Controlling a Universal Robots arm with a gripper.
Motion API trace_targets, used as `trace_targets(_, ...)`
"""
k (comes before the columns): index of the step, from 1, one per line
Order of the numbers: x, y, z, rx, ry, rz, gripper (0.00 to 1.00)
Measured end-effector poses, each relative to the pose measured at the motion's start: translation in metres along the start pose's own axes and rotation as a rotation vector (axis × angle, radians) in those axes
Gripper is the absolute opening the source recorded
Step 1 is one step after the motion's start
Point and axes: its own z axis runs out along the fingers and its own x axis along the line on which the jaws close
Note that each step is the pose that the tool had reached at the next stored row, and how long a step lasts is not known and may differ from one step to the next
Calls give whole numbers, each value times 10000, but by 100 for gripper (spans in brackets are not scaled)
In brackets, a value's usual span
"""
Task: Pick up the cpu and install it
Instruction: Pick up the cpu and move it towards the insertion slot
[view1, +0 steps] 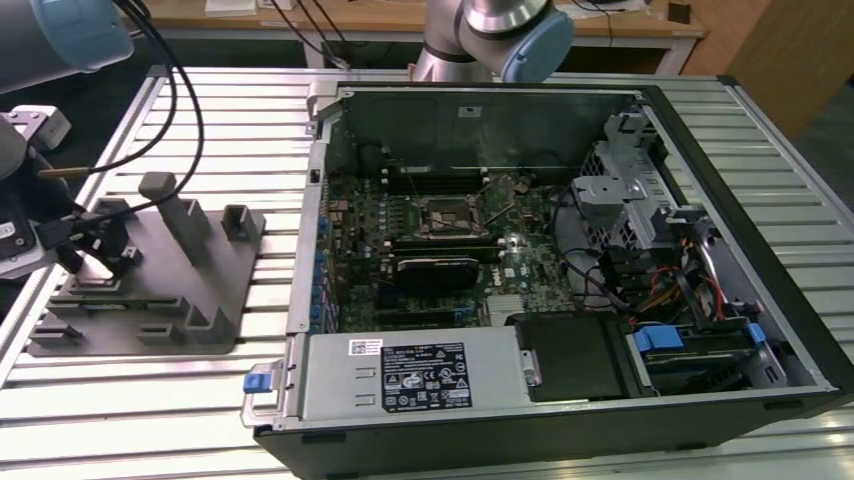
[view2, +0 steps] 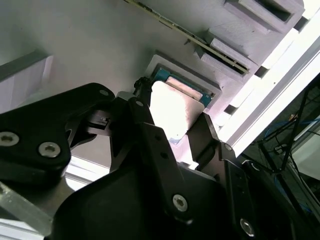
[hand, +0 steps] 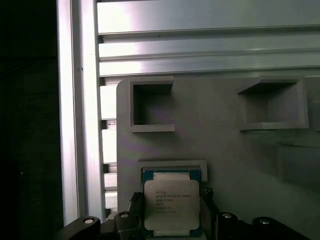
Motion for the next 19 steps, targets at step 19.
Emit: trace_targets(19, 1, -2, 33, -7, 6, -2, 61)
